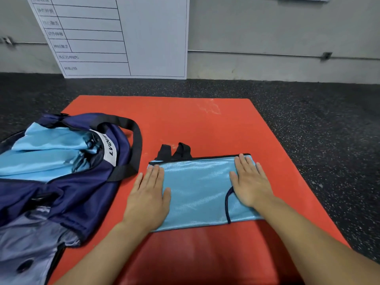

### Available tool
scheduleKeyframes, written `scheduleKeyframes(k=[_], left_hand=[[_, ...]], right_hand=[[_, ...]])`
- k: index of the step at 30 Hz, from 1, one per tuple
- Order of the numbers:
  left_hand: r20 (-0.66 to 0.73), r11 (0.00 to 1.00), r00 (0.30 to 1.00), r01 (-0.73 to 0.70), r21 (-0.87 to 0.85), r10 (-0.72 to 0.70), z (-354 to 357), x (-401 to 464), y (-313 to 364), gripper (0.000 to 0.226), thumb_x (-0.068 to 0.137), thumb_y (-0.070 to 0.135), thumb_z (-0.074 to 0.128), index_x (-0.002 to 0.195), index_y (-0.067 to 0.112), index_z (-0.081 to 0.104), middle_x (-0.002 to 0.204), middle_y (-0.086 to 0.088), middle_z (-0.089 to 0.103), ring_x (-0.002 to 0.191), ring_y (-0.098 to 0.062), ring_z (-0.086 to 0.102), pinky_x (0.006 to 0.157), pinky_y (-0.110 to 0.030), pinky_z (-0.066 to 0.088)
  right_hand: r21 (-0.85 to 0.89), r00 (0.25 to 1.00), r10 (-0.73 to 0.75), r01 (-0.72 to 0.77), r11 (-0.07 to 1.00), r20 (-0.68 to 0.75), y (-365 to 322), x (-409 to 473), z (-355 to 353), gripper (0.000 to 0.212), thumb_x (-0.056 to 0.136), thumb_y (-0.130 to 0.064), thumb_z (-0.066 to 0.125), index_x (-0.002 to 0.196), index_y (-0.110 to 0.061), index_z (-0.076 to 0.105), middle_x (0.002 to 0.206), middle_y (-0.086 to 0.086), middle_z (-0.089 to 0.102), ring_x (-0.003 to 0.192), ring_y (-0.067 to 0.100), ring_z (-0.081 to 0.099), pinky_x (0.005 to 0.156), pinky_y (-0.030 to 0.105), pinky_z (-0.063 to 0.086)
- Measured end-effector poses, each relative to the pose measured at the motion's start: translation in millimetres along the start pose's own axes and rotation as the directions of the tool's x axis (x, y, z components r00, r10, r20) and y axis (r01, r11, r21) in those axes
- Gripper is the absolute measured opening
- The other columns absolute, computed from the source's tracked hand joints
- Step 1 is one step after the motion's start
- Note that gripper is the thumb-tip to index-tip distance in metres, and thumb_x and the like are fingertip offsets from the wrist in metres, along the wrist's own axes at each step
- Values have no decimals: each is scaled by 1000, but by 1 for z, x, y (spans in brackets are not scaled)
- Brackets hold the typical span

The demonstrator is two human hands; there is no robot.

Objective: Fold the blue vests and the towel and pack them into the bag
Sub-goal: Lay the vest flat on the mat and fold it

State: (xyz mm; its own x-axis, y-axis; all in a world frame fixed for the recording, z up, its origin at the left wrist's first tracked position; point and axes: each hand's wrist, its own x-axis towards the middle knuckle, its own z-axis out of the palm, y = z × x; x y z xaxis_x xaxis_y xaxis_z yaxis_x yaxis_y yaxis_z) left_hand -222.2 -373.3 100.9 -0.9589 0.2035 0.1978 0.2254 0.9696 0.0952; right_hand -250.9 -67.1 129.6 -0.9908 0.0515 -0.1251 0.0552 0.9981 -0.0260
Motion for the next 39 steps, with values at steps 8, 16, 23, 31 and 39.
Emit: scheduleKeyframes(k=[8,16,23,31,39], left_hand=[[-1,986,988,-156,-66,156,7,-10,34,67,97,40,33,151,3,44,159,-12,40,149,-24,34,119,-43,20],[75,996,996,44,-83,-37,-1,3,-13,83,91,58,1,162,16,9,170,2,1,156,-13,-4,125,-31,-8],[92,992,996,27,-122,-16,-6,5,-16,82,90,54,1,162,17,14,170,0,1,157,-16,1,126,-33,-1],[57,977,998,26,-211,-15,-16,3,-26,72,96,51,17,159,19,31,169,3,14,155,-17,18,122,-34,20],[77,970,997,9,-242,10,-19,1,-25,76,91,49,12,161,22,24,169,8,9,156,-15,13,124,-31,12]], right_hand=[[59,891,-447,451,890,-80,-88,-28,21,65,107,-51,19,164,-22,4,169,-7,-7,156,10,-13,127,38,-7],[71,987,-161,161,984,-5,-18,16,-3,64,106,-56,19,163,-33,0,171,-3,-9,156,14,-15,127,39,-7],[362,862,-507,475,802,-6,-87,15,-16,38,104,-35,51,139,-49,49,171,-7,5,156,9,-9,127,39,-10],[218,910,-411,389,895,62,-97,38,-26,51,105,-34,45,155,-34,34,165,-8,22,155,12,9,127,43,-8],[125,994,4,-18,992,111,-45,56,-27,64,101,-65,31,160,-45,16,171,4,9,157,24,6,126,52,5]])
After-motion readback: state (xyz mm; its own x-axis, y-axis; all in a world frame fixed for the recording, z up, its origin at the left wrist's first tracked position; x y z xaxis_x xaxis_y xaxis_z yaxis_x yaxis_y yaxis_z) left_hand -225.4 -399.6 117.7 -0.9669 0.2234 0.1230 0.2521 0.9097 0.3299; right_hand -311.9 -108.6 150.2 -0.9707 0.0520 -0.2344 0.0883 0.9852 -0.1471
